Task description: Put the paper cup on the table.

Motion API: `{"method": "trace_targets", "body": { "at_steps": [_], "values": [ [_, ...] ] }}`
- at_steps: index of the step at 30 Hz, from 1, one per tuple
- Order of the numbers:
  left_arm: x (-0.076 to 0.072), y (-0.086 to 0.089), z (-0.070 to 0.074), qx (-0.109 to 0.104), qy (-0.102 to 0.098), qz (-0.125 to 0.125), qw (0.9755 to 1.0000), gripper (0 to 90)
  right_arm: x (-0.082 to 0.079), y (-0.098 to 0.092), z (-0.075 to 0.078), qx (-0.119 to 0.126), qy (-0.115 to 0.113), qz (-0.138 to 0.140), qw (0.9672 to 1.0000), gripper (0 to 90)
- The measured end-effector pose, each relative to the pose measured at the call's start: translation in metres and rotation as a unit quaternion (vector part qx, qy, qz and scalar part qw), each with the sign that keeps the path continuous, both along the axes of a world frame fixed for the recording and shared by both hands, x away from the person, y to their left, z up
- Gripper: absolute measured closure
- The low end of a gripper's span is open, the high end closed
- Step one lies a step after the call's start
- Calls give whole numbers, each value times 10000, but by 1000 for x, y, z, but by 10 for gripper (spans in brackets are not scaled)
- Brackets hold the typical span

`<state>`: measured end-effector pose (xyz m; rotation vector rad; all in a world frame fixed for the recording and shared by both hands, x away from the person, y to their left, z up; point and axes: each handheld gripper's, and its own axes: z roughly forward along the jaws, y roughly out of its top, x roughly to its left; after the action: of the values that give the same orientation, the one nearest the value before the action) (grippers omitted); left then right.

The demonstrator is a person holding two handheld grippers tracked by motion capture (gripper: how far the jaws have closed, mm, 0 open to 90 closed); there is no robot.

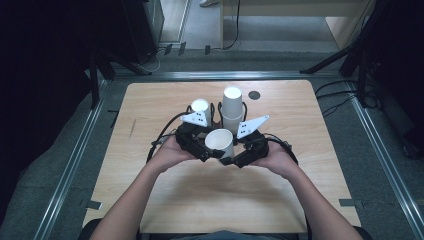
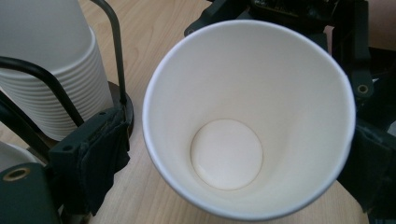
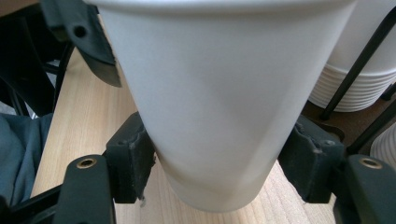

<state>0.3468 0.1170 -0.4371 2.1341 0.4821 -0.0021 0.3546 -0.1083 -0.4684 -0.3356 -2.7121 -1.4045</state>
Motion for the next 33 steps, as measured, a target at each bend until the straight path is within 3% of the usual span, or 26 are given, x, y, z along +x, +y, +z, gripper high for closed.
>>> {"method": "trace_targets", "body": {
  "at_steps": [5, 8, 9, 11, 13, 17, 21, 24, 33],
  "values": [
    [-1, -3, -3, -209, 73, 41, 9997, 65, 0, -1, 1, 89, 67, 7, 9999, 326],
    [0, -1, -5, -493, 248, 60, 9985, 76, 0, -1, 1, 138, 130, 14, 9998, 326],
    [0, -1, -6, -616, 249, 62, 9978, 116, 1, -1, 1, 158, 136, 19, 9998, 326],
    [-1, 0, -5, -660, 182, 80, 9976, 140, 1, -1, 2, 185, 186, 10, 9997, 327],
    [-1, -1, -5, -689, 247, -38, 9973, 176, 2, -2, 2, 191, 203, -2, 9996, 327],
    [-4, -6, -7, -449, 119, -72, 9989, 246, 1, 0, 0, 73, 253, 43, 9996, 329],
    [-3, -6, -5, -348, 116, -36, 9993, 265, 2, 0, -2, 47, 319, 31, 9995, 318],
    [-2, -3, -3, -280, 42, 41, 9996, 265, 1, -1, -2, -48, 127, -65, 9999, 248],
    [0, 8, 0, -97, -39, 119, 9999, 271, -3, -7, -3, -353, 9, -190, 9992, 236]
  ]
}}
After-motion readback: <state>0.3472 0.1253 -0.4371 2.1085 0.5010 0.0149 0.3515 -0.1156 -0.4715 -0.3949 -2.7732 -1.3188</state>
